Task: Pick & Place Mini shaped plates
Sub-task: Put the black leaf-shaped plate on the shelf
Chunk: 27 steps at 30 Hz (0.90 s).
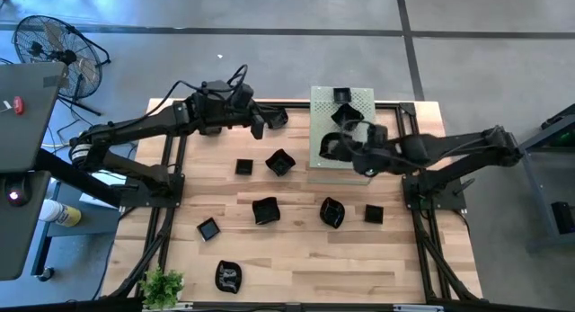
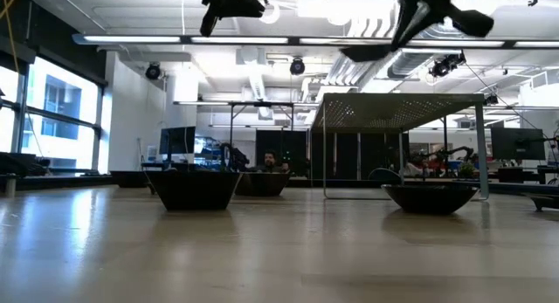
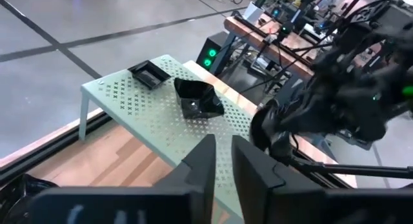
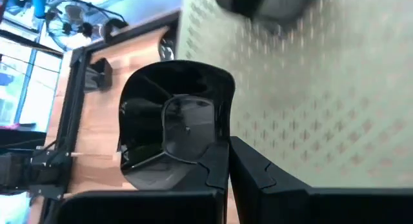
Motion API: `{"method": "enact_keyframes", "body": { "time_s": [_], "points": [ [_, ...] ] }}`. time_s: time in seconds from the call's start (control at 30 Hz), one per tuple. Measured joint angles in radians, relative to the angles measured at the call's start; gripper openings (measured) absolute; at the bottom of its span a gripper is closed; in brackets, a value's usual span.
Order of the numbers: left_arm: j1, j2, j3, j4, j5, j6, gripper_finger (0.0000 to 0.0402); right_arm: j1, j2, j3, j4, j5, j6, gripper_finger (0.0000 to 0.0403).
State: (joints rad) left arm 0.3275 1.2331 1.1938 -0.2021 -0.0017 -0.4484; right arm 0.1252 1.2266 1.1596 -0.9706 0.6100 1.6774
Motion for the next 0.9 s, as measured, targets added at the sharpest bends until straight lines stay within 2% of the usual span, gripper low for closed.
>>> {"method": "enact_keyframes", "body": {
  "time_s": [0.13, 0.27, 0.7, 0.9],
  "points": [
    [0.0, 0.0, 0.0, -0.001, 0.006, 0.0, 0.0018, -0.025, 0.001, -0.082, 0.066, -0.037, 0.068, 0.0001],
    [0.0, 0.0, 0.0, -0.004, 0.021, -0.002, 0.0007, -0.065, -0.005, -0.126, 0.061, -0.066, 0.097, 0.0001],
    [0.0, 0.0, 0.0, -0.029, 0.032, -0.02, 0.0005, -0.14, -0.077, -0.129, -0.085, -0.121, 0.13, 0.0001],
    [0.0, 0.0, 0.0, -0.037, 0.032, -0.02, 0.0005, -0.162, -0.075, -0.129, -0.091, -0.188, 0.131, 0.0032]
  ]
}}
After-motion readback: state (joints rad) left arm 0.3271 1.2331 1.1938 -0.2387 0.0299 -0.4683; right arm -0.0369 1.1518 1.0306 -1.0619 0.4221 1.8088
